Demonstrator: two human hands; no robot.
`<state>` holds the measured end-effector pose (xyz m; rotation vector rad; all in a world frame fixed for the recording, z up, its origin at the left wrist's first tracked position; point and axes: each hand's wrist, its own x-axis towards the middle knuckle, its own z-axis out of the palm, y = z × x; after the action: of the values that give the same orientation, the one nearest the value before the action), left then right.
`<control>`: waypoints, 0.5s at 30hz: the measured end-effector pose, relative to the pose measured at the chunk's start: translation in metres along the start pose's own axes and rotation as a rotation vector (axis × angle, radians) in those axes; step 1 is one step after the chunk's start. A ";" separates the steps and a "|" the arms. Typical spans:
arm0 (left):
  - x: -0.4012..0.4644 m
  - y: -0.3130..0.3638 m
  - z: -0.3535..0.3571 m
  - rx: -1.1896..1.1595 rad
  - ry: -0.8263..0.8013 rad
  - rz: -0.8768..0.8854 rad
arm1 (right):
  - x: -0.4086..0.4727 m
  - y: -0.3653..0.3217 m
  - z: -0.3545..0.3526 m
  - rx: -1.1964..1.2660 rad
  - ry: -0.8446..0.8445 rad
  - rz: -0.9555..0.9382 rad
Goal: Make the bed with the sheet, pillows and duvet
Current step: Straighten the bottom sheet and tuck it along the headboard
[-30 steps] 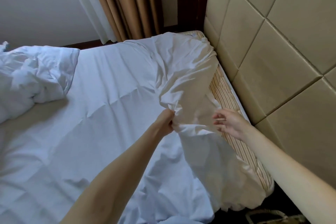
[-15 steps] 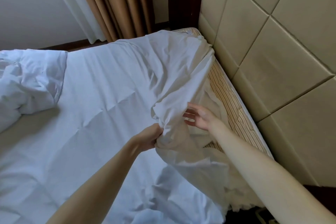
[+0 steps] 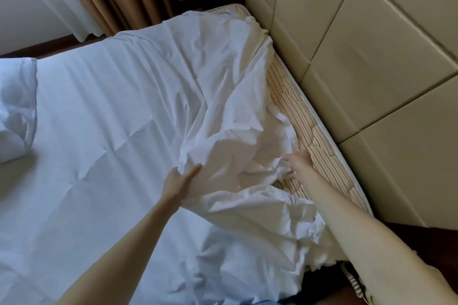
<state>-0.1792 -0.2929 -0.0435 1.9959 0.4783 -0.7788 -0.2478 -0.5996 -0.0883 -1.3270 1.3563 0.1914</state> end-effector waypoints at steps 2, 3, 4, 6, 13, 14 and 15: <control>0.001 -0.011 0.003 0.172 0.066 0.048 | 0.016 0.007 -0.003 0.035 0.047 0.098; 0.003 -0.016 0.003 0.166 0.117 0.046 | 0.023 0.012 -0.003 0.066 0.067 0.140; 0.003 -0.017 0.004 0.107 0.175 0.027 | 0.029 0.016 -0.002 0.104 0.068 0.179; 0.006 -0.019 0.006 -0.104 0.249 -0.045 | 0.039 0.024 0.004 0.160 0.018 0.222; 0.010 -0.022 0.021 -0.612 0.345 -0.247 | 0.059 0.029 0.006 0.301 -0.142 0.131; 0.011 -0.022 0.023 -0.640 0.365 -0.246 | 0.055 0.024 0.002 0.341 -0.143 0.096; 0.009 -0.020 0.024 -0.655 0.379 -0.245 | 0.047 0.016 -0.005 0.329 -0.115 0.064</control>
<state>-0.1923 -0.3031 -0.0711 1.4716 1.0647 -0.3106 -0.2481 -0.6245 -0.1321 -0.9842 1.2715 0.0809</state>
